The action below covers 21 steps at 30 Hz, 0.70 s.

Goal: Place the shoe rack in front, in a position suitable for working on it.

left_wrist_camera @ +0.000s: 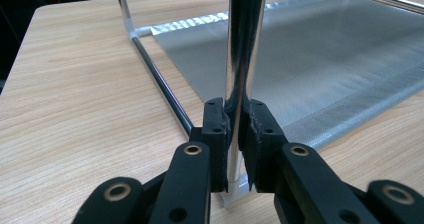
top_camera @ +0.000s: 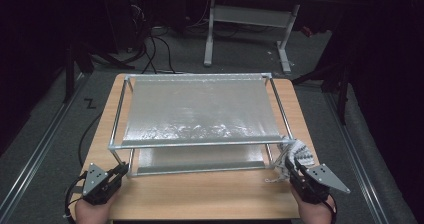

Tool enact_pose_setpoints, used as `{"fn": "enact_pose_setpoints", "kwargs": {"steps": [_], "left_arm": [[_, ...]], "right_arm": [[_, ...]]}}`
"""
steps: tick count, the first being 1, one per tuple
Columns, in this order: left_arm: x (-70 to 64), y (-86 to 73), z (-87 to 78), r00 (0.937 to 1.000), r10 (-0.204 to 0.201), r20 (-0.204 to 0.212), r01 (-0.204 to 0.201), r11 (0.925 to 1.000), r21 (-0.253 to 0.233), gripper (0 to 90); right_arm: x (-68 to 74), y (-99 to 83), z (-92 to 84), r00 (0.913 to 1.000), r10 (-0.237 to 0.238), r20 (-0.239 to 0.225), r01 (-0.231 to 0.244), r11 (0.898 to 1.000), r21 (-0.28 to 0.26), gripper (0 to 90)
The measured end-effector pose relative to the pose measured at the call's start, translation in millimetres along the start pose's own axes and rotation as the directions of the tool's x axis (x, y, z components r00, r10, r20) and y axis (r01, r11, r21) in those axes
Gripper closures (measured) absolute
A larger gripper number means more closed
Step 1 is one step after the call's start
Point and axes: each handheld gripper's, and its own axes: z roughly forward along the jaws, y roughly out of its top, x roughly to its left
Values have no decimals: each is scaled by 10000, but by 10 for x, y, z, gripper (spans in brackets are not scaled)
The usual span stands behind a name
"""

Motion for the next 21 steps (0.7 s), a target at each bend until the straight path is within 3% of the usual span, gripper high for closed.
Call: {"fn": "enact_pose_setpoints", "kwargs": {"steps": [11, 16, 21], "left_arm": [[3, 1, 0, 10000, -17, 23, 17, 10000, 2, 808], [3, 1, 0, 10000, -20, 25, 20, 10000, 2, 807], [4, 1, 2, 10000, -41, 40, 41, 10000, -12, 807]], "right_arm": [[15, -245, 210, 9994, -119, -311, 162, 9900, 1403, 788], [-18, -381, 341, 9978, -41, -658, 191, 9733, 2289, 789], [-52, -409, 367, 9954, 288, -914, -56, 9697, 2444, 789]]}}
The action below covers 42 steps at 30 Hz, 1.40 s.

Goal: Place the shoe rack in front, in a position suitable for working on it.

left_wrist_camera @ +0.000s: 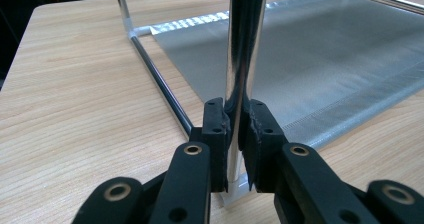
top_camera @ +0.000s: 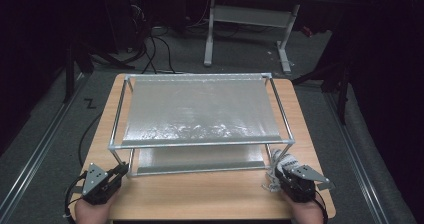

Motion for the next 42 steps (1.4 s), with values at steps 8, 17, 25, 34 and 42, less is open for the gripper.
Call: {"fn": "enact_pose_setpoints", "kwargs": {"steps": [8, 17, 25, 34, 42], "left_arm": [[11, 3, 1, 10000, 42, 40, -42, 10000, 20, 807], [3, -35, -80, 9999, 98, -71, -98, 10000, 14, 807], [-1, -85, -160, 9998, 60, -166, -61, 10000, -65, 807], [-55, -47, -94, 9992, -3, -408, 4, 10000, 22, 807], [-168, 203, 351, 9967, 160, -800, -120, 9987, 505, 801]], "right_arm": [[-168, 2, -158, 9909, 291, 1314, -222, 9983, -541, 789], [-221, 86, -161, 9800, 241, 1975, 13, 9918, -1276, 788], [-174, 235, 52, 9891, -17, 1473, 227, 9898, -1405, 788], [-104, 235, 103, 9929, -304, 1150, 442, 9919, -1191, 793], [-250, 137, -20, 9843, 283, 1744, -79, 9932, -1162, 794]]}}
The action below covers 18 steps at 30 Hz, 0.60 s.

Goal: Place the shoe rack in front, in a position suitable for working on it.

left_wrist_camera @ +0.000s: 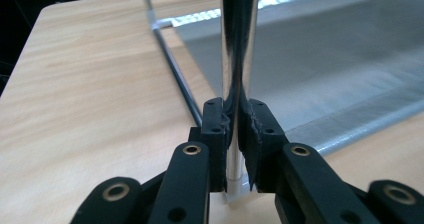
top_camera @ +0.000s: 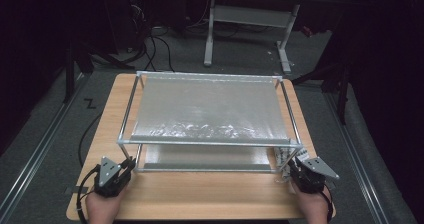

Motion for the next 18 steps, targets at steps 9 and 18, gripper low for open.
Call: {"fn": "enact_pose_setpoints", "kwargs": {"steps": [9, 18], "left_arm": [[105, 221, 511, 9987, -383, -328, 378, 9992, -148, 804], [239, 301, 823, 9952, -816, -538, 783, 9951, -605, 808]], "right_arm": [[-20, -29, -41, 9997, 131, 185, -131, 9999, 13, 794], [119, -43, -67, 9997, -257, -25, 257, 9996, 106, 794]]}}
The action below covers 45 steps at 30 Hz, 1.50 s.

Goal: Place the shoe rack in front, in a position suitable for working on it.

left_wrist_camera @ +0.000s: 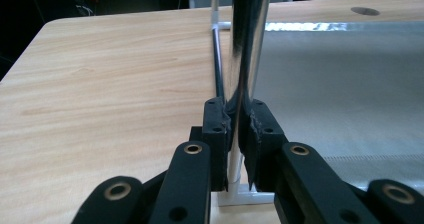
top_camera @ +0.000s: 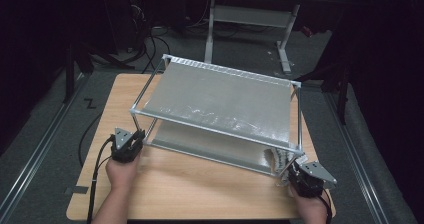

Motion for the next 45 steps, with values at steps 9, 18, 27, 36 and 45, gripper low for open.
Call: {"fn": "enact_pose_setpoints", "kwargs": {"steps": [9, 18, 27, 36, 45], "left_arm": [[37, 71, 59, 9999, 13, -119, -9, 9993, 368, 671], [-122, -39, -414, 9992, 317, 245, -319, 9995, 76, 514], [-729, -207, -819, 9672, 1302, 2182, -1222, 9913, -499, 532], [-784, -233, -874, 9564, 1479, 2520, -1391, 9889, -523, 531], [-876, -223, -879, 9413, 1574, 2987, -1459, 9874, -606, 529]], "right_arm": [[50, -11, -48, 9998, -126, -120, 126, 9999, 6, 793], [37, -52, -86, 9999, -38, -156, 39, 10000, 63, 793], [382, -14, -171, 9953, -215, -949, 200, 9997, -171, 793], [884, -12, -201, 9720, -781, -2217, 751, 9969, -218, 793], [1203, 43, -116, 9454, -1351, -2964, 1317, 9908, -315, 792]]}}
